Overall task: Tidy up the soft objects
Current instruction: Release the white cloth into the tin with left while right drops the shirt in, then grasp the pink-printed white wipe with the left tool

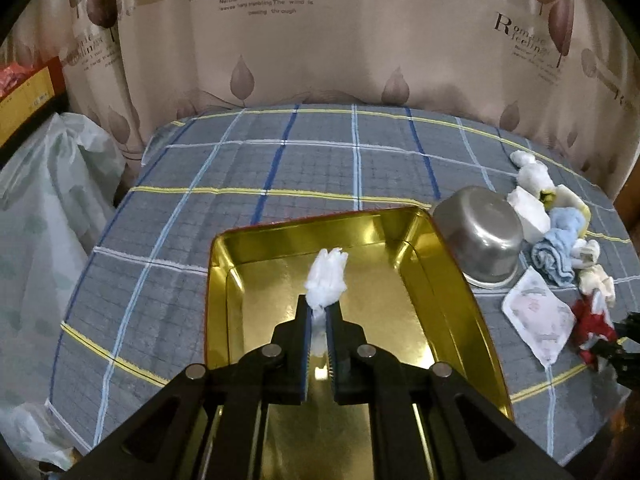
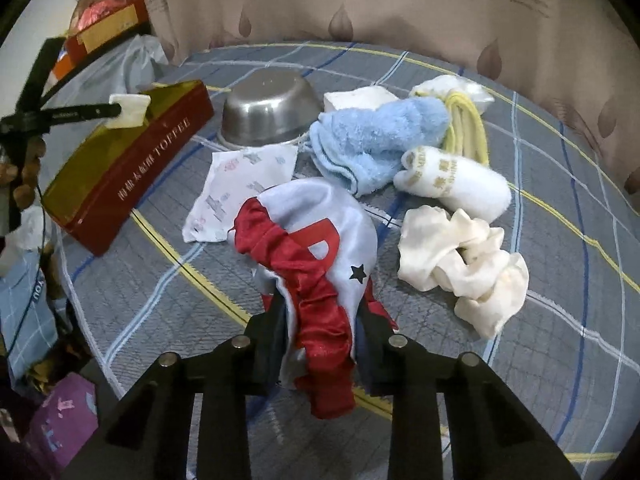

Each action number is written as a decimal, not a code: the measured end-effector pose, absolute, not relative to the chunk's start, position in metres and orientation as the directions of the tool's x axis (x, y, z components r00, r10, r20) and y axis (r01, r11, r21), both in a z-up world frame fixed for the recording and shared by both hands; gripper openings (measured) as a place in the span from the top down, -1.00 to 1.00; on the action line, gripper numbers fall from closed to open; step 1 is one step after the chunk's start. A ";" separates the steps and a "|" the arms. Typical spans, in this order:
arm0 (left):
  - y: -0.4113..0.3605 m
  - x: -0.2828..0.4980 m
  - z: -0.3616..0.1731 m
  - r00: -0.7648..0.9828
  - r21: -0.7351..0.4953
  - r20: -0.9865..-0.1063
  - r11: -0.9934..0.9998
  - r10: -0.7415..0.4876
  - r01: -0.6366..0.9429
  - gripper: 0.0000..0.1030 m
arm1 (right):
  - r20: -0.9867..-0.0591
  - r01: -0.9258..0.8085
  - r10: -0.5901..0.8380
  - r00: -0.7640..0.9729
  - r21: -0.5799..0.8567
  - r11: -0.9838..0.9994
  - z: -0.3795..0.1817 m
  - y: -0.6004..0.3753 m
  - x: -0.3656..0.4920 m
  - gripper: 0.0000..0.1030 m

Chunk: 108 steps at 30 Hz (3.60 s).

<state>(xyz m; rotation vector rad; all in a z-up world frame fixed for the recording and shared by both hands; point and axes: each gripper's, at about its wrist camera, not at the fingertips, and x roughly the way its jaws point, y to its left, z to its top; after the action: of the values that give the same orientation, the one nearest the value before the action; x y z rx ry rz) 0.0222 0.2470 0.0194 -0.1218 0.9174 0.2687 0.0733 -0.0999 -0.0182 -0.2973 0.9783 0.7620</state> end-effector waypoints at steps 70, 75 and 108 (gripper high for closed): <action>0.240 -0.132 0.077 0.608 -0.044 -0.746 0.890 0.273 -0.454 0.17 | -0.538 -0.776 0.735 0.414 0.213 0.593 0.071 0.063 0.040 -0.98; 0.182 -0.112 0.093 0.675 -0.065 -0.725 0.962 0.136 -0.264 0.08 | -0.567 -0.647 0.525 0.634 -0.016 0.763 0.042 -0.063 0.023 -1.00; 0.069 0.119 -0.034 0.337 -0.275 -0.930 0.881 -0.143 -0.385 -0.16 | -0.605 -0.511 0.430 0.670 0.046 0.859 -0.018 -0.224 0.070 -1.00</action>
<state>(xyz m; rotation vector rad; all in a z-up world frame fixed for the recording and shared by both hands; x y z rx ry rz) 0.1189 0.0689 -0.0336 -0.4995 1.2310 0.1660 0.0701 -0.2236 -0.0181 -0.1315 0.6468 0.5320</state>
